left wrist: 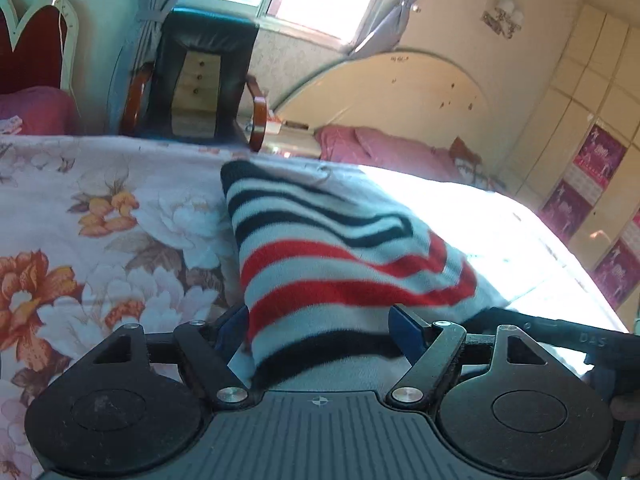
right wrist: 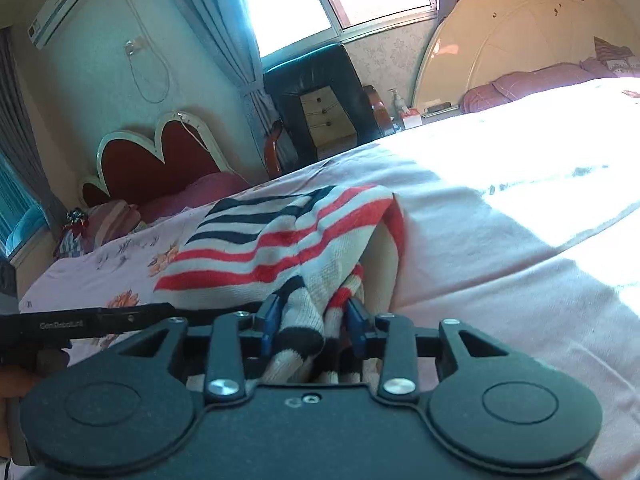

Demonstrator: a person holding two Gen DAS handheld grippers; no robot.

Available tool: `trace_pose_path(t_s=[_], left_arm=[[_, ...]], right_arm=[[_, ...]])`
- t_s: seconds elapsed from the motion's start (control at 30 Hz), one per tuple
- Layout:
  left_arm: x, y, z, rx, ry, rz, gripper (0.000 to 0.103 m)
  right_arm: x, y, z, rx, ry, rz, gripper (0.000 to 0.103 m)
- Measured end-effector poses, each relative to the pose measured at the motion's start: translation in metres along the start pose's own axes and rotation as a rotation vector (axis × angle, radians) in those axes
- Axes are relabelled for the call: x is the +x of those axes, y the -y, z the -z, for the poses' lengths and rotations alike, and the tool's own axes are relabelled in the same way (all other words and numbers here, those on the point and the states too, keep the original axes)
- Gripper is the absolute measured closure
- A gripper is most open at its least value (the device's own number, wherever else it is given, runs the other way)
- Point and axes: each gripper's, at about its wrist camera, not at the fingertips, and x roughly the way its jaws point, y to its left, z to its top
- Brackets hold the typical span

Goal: Fold small clothes
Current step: 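Lift the side edge with both grippers and fold it over the other half, then lower the folded edge onto the sweater and open both grippers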

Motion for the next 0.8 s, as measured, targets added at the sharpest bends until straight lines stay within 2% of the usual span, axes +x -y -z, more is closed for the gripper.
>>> trace_pose_path(t_s=[0.03, 0.07, 0.17, 0.2, 0.23, 0.3, 0.4, 0.47, 0.57, 0.63, 0.7, 0.8], left_arm=[[-0.001, 0.000, -0.005, 0.001, 0.022, 0.009, 0.040], [0.001, 0.000, -0.010, 0.008, 0.023, 0.021, 0.043], [0.020, 0.004, -0.020, 0.050, -0.027, 0.023, 0.045], [0.027, 0.007, -0.021, 0.068, -0.043, 0.011, 0.045], [0.033, 0.009, -0.022, 0.075, -0.059, 0.016, 0.045], [0.045, 0.013, -0.021, 0.088, -0.102, 0.033, 0.045], [0.059, 0.022, -0.015, 0.126, -0.105, 0.030, 0.045], [0.062, 0.030, -0.014, 0.176, -0.102, 0.013, 0.045], [0.051, 0.032, -0.017, 0.188, -0.098, 0.006, 0.045], [0.028, 0.030, -0.017, 0.174, -0.061, 0.032, 0.045], [0.007, 0.032, -0.009, 0.165, -0.032, 0.060, 0.045], [-0.011, 0.045, 0.011, 0.186, -0.022, 0.084, 0.045]], right_arm=[[0.003, 0.004, -0.005, 0.021, -0.002, 0.007, 0.068], [0.008, 0.010, -0.011, 0.051, 0.003, 0.004, 0.069], [0.030, 0.019, -0.029, 0.131, -0.023, 0.006, 0.068], [0.041, 0.020, -0.033, 0.141, -0.052, 0.027, 0.072], [0.048, 0.021, -0.037, 0.143, -0.067, 0.040, 0.085], [0.053, 0.017, -0.040, 0.093, -0.061, 0.048, 0.093], [0.054, 0.018, -0.034, 0.026, -0.073, 0.107, 0.094], [0.057, 0.031, -0.025, 0.060, -0.076, 0.130, 0.094], [0.052, 0.035, -0.025, 0.106, -0.080, 0.108, 0.092], [0.037, 0.028, -0.031, 0.106, -0.049, 0.087, 0.088], [0.014, 0.016, -0.032, 0.067, -0.011, 0.063, 0.088], [-0.011, -0.008, -0.020, -0.017, -0.023, 0.022, 0.088]])
